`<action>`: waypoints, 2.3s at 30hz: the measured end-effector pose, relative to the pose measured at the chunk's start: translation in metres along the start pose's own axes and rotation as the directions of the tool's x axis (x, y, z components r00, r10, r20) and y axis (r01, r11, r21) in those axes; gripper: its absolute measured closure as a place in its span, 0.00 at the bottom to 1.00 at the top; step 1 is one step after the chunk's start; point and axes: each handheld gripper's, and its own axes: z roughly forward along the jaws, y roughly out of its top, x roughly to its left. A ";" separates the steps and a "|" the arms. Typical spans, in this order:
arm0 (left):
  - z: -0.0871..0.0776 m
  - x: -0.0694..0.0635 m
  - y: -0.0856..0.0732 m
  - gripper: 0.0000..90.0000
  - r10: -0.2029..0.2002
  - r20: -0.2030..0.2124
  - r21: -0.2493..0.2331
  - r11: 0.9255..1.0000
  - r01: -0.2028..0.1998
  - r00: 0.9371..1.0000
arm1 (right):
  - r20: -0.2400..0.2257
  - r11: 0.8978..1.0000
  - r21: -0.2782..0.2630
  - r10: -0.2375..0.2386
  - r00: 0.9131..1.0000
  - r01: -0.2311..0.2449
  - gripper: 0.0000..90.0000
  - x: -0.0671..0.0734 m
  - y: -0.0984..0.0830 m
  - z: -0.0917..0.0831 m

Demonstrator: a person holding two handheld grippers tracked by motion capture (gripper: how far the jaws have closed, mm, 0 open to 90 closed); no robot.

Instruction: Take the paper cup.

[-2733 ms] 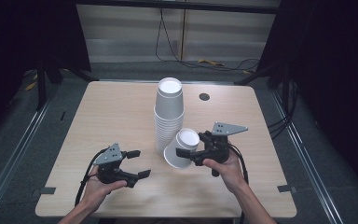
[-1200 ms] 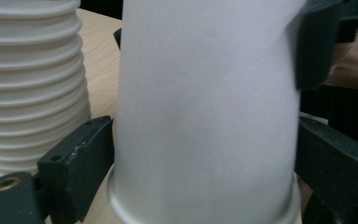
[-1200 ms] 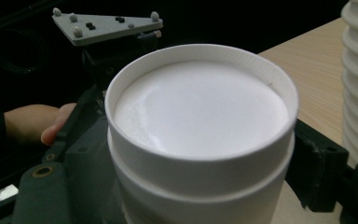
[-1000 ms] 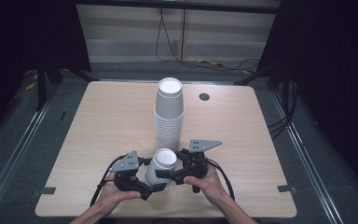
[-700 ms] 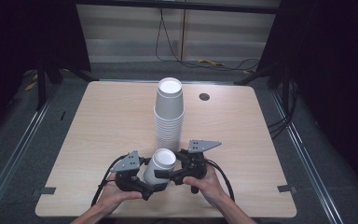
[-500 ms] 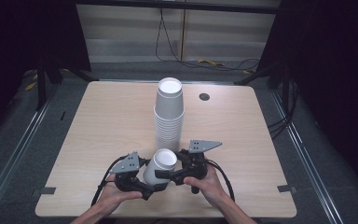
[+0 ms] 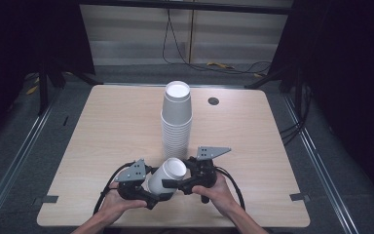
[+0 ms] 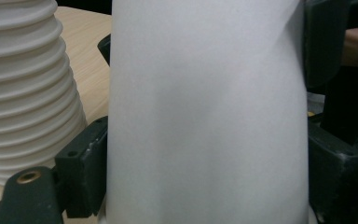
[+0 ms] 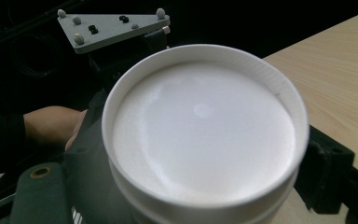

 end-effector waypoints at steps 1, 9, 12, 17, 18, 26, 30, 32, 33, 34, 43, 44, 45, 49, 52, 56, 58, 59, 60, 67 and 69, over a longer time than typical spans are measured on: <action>0.000 0.000 0.000 0.18 0.000 -0.002 0.004 1.000 0.000 1.000 | -0.001 1.000 0.003 0.006 1.000 -0.006 0.18 0.000 0.000 0.000; 0.006 -0.002 0.002 0.18 0.007 0.015 0.035 0.999 -0.008 1.000 | -0.005 1.000 0.003 0.014 1.000 -0.014 0.16 -0.001 0.003 -0.001; 0.007 -0.004 0.002 0.18 0.013 0.022 0.051 0.999 -0.015 1.000 | 0.000 1.000 -0.002 0.009 1.000 -0.009 0.16 -0.001 0.005 -0.002; 0.002 -0.003 0.002 0.18 0.002 0.033 0.069 0.998 -0.004 0.999 | 0.006 1.000 -0.021 0.007 1.000 -0.007 0.16 -0.002 0.009 -0.009; 0.000 -0.002 0.002 0.18 -0.004 0.030 0.070 0.998 0.002 1.000 | 0.006 1.000 -0.021 0.010 1.000 -0.010 0.16 -0.001 0.010 -0.010; -0.015 0.007 0.004 0.18 -0.049 0.025 0.078 0.996 0.047 0.998 | 0.024 0.999 -0.043 0.012 1.000 -0.011 0.16 -0.003 0.015 -0.022; -0.017 0.012 0.005 0.18 -0.056 0.004 0.086 0.995 0.056 0.998 | 0.037 1.000 -0.003 -0.022 0.999 0.022 0.17 -0.003 0.017 -0.027; -0.017 0.013 0.007 0.18 -0.061 -0.002 0.093 0.994 0.061 0.998 | 0.039 0.999 0.015 -0.037 0.999 0.036 0.18 -0.003 0.018 -0.029; -0.017 0.014 0.007 0.18 -0.061 -0.005 0.098 0.993 0.061 0.998 | 0.048 0.999 0.032 -0.042 0.998 0.041 0.18 -0.002 0.019 -0.030; -0.016 0.014 0.007 0.18 -0.064 -0.006 0.099 0.993 0.064 0.998 | 0.051 0.998 0.040 -0.047 0.998 0.045 0.17 -0.001 0.019 -0.031; -0.018 0.017 0.007 0.18 -0.069 -0.014 0.170 0.983 0.070 0.998 | 0.076 0.994 0.100 -0.061 0.995 0.053 0.16 -0.002 0.018 -0.036; -0.018 0.017 0.007 0.18 -0.071 -0.013 0.173 0.982 0.072 0.997 | 0.061 0.994 0.101 -0.055 0.997 0.049 0.16 -0.003 0.018 -0.036; -0.018 0.017 0.008 0.18 -0.075 -0.011 0.178 0.981 0.076 0.997 | 0.058 0.993 0.106 -0.050 0.997 0.043 0.16 -0.003 0.018 -0.036; -0.021 0.018 0.012 0.18 -0.061 -0.017 0.198 0.978 0.063 0.998 | 0.089 0.989 0.140 -0.067 0.994 0.055 0.16 -0.004 0.019 -0.039; -0.021 0.017 0.017 0.18 -0.056 -0.004 0.212 0.976 0.056 0.998 | 0.123 0.979 0.187 -0.099 0.987 0.075 0.17 -0.002 0.020 -0.040; -0.019 0.016 0.025 0.18 -0.032 -0.005 0.240 0.970 0.032 0.999 | 0.132 0.968 0.232 -0.125 0.983 0.092 0.18 0.002 0.020 -0.041; -0.017 0.015 0.028 0.18 -0.013 -0.012 0.259 0.966 0.016 1.000 | 0.140 0.966 0.242 -0.131 0.981 0.095 0.17 0.002 0.022 -0.042; -0.017 0.016 0.030 0.18 -0.009 -0.010 0.273 0.962 0.012 1.000 | 0.138 0.965 0.245 -0.127 0.982 0.090 0.18 0.002 0.023 -0.043; -0.015 0.017 0.031 0.18 -0.007 -0.011 0.278 0.960 0.010 1.000 | 0.141 0.964 0.250 -0.123 0.982 0.085 0.18 0.001 0.024 -0.045; -0.005 0.022 0.039 0.18 0.016 0.004 0.362 0.932 -0.016 1.000 | 0.163 0.939 0.333 -0.147 0.976 0.086 0.18 -0.002 0.028 -0.049; -0.005 0.022 0.039 0.18 0.018 0.004 0.366 0.930 -0.019 1.000 | 0.151 0.930 0.356 -0.154 0.976 0.091 0.18 -0.003 0.028 -0.049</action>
